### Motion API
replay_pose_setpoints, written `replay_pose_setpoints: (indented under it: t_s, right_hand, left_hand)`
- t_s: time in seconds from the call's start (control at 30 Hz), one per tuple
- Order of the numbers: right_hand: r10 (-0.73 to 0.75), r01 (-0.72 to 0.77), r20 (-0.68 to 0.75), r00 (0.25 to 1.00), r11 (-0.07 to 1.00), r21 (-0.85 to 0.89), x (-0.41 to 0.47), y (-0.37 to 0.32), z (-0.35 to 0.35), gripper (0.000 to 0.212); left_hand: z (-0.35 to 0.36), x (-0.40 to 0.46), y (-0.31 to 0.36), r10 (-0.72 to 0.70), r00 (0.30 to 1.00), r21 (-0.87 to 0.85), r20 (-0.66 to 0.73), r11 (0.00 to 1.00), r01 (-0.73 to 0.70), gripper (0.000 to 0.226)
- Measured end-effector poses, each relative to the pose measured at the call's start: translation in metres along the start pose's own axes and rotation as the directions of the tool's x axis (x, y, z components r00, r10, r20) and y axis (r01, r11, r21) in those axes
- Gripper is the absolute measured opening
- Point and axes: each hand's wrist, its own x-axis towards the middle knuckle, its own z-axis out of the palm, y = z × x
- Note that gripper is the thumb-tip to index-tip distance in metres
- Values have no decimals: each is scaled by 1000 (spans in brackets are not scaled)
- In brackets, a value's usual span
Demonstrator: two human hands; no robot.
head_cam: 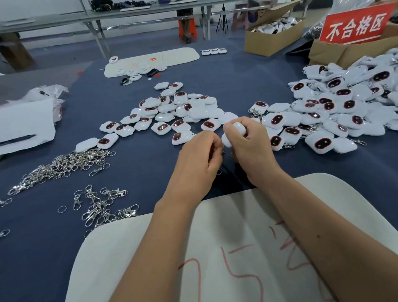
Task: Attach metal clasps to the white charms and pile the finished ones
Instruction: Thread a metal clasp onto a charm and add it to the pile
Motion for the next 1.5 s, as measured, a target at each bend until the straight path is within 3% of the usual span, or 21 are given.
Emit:
replay_pose_setpoints:
  t_s: [0.1, 0.27, 0.77, 1.3, 1.4, 1.5]
  right_hand:
    - [-34, 35, 42, 999, 999, -27, -2, -3, 0, 48]
    - [-51, 47, -55, 997, 996, -71, -2, -2, 0, 30]
    - [-16, 12, -37, 999, 994, -106, -4, -9, 1, 25]
    - [-99, 75, -98, 990, 972, -224, -6, -7, 3, 27]
    - [-76, 53, -121, 990, 982, -180, -6, -6, 2, 25]
    - [26, -24, -110, 994, 1000, 19, -6, -6, 1, 25]
  left_hand:
    - [-1, 0, 0, 6, 1000, 1, -8, 1000, -6, 12]
    - [-1, 0, 1, 4, 1000, -11, 22, 1000, -4, 13]
    - [2, 0, 2, -16, 1000, 9, 5, 1000, 16, 13]
    - [6, -1, 6, -133, 991, -3, -13, 991, 133, 17]
    - [7, 0, 5, -127, 991, -37, -42, 991, 125, 16]
    - [6, 2, 3, -94, 989, -123, -111, 989, 80, 11]
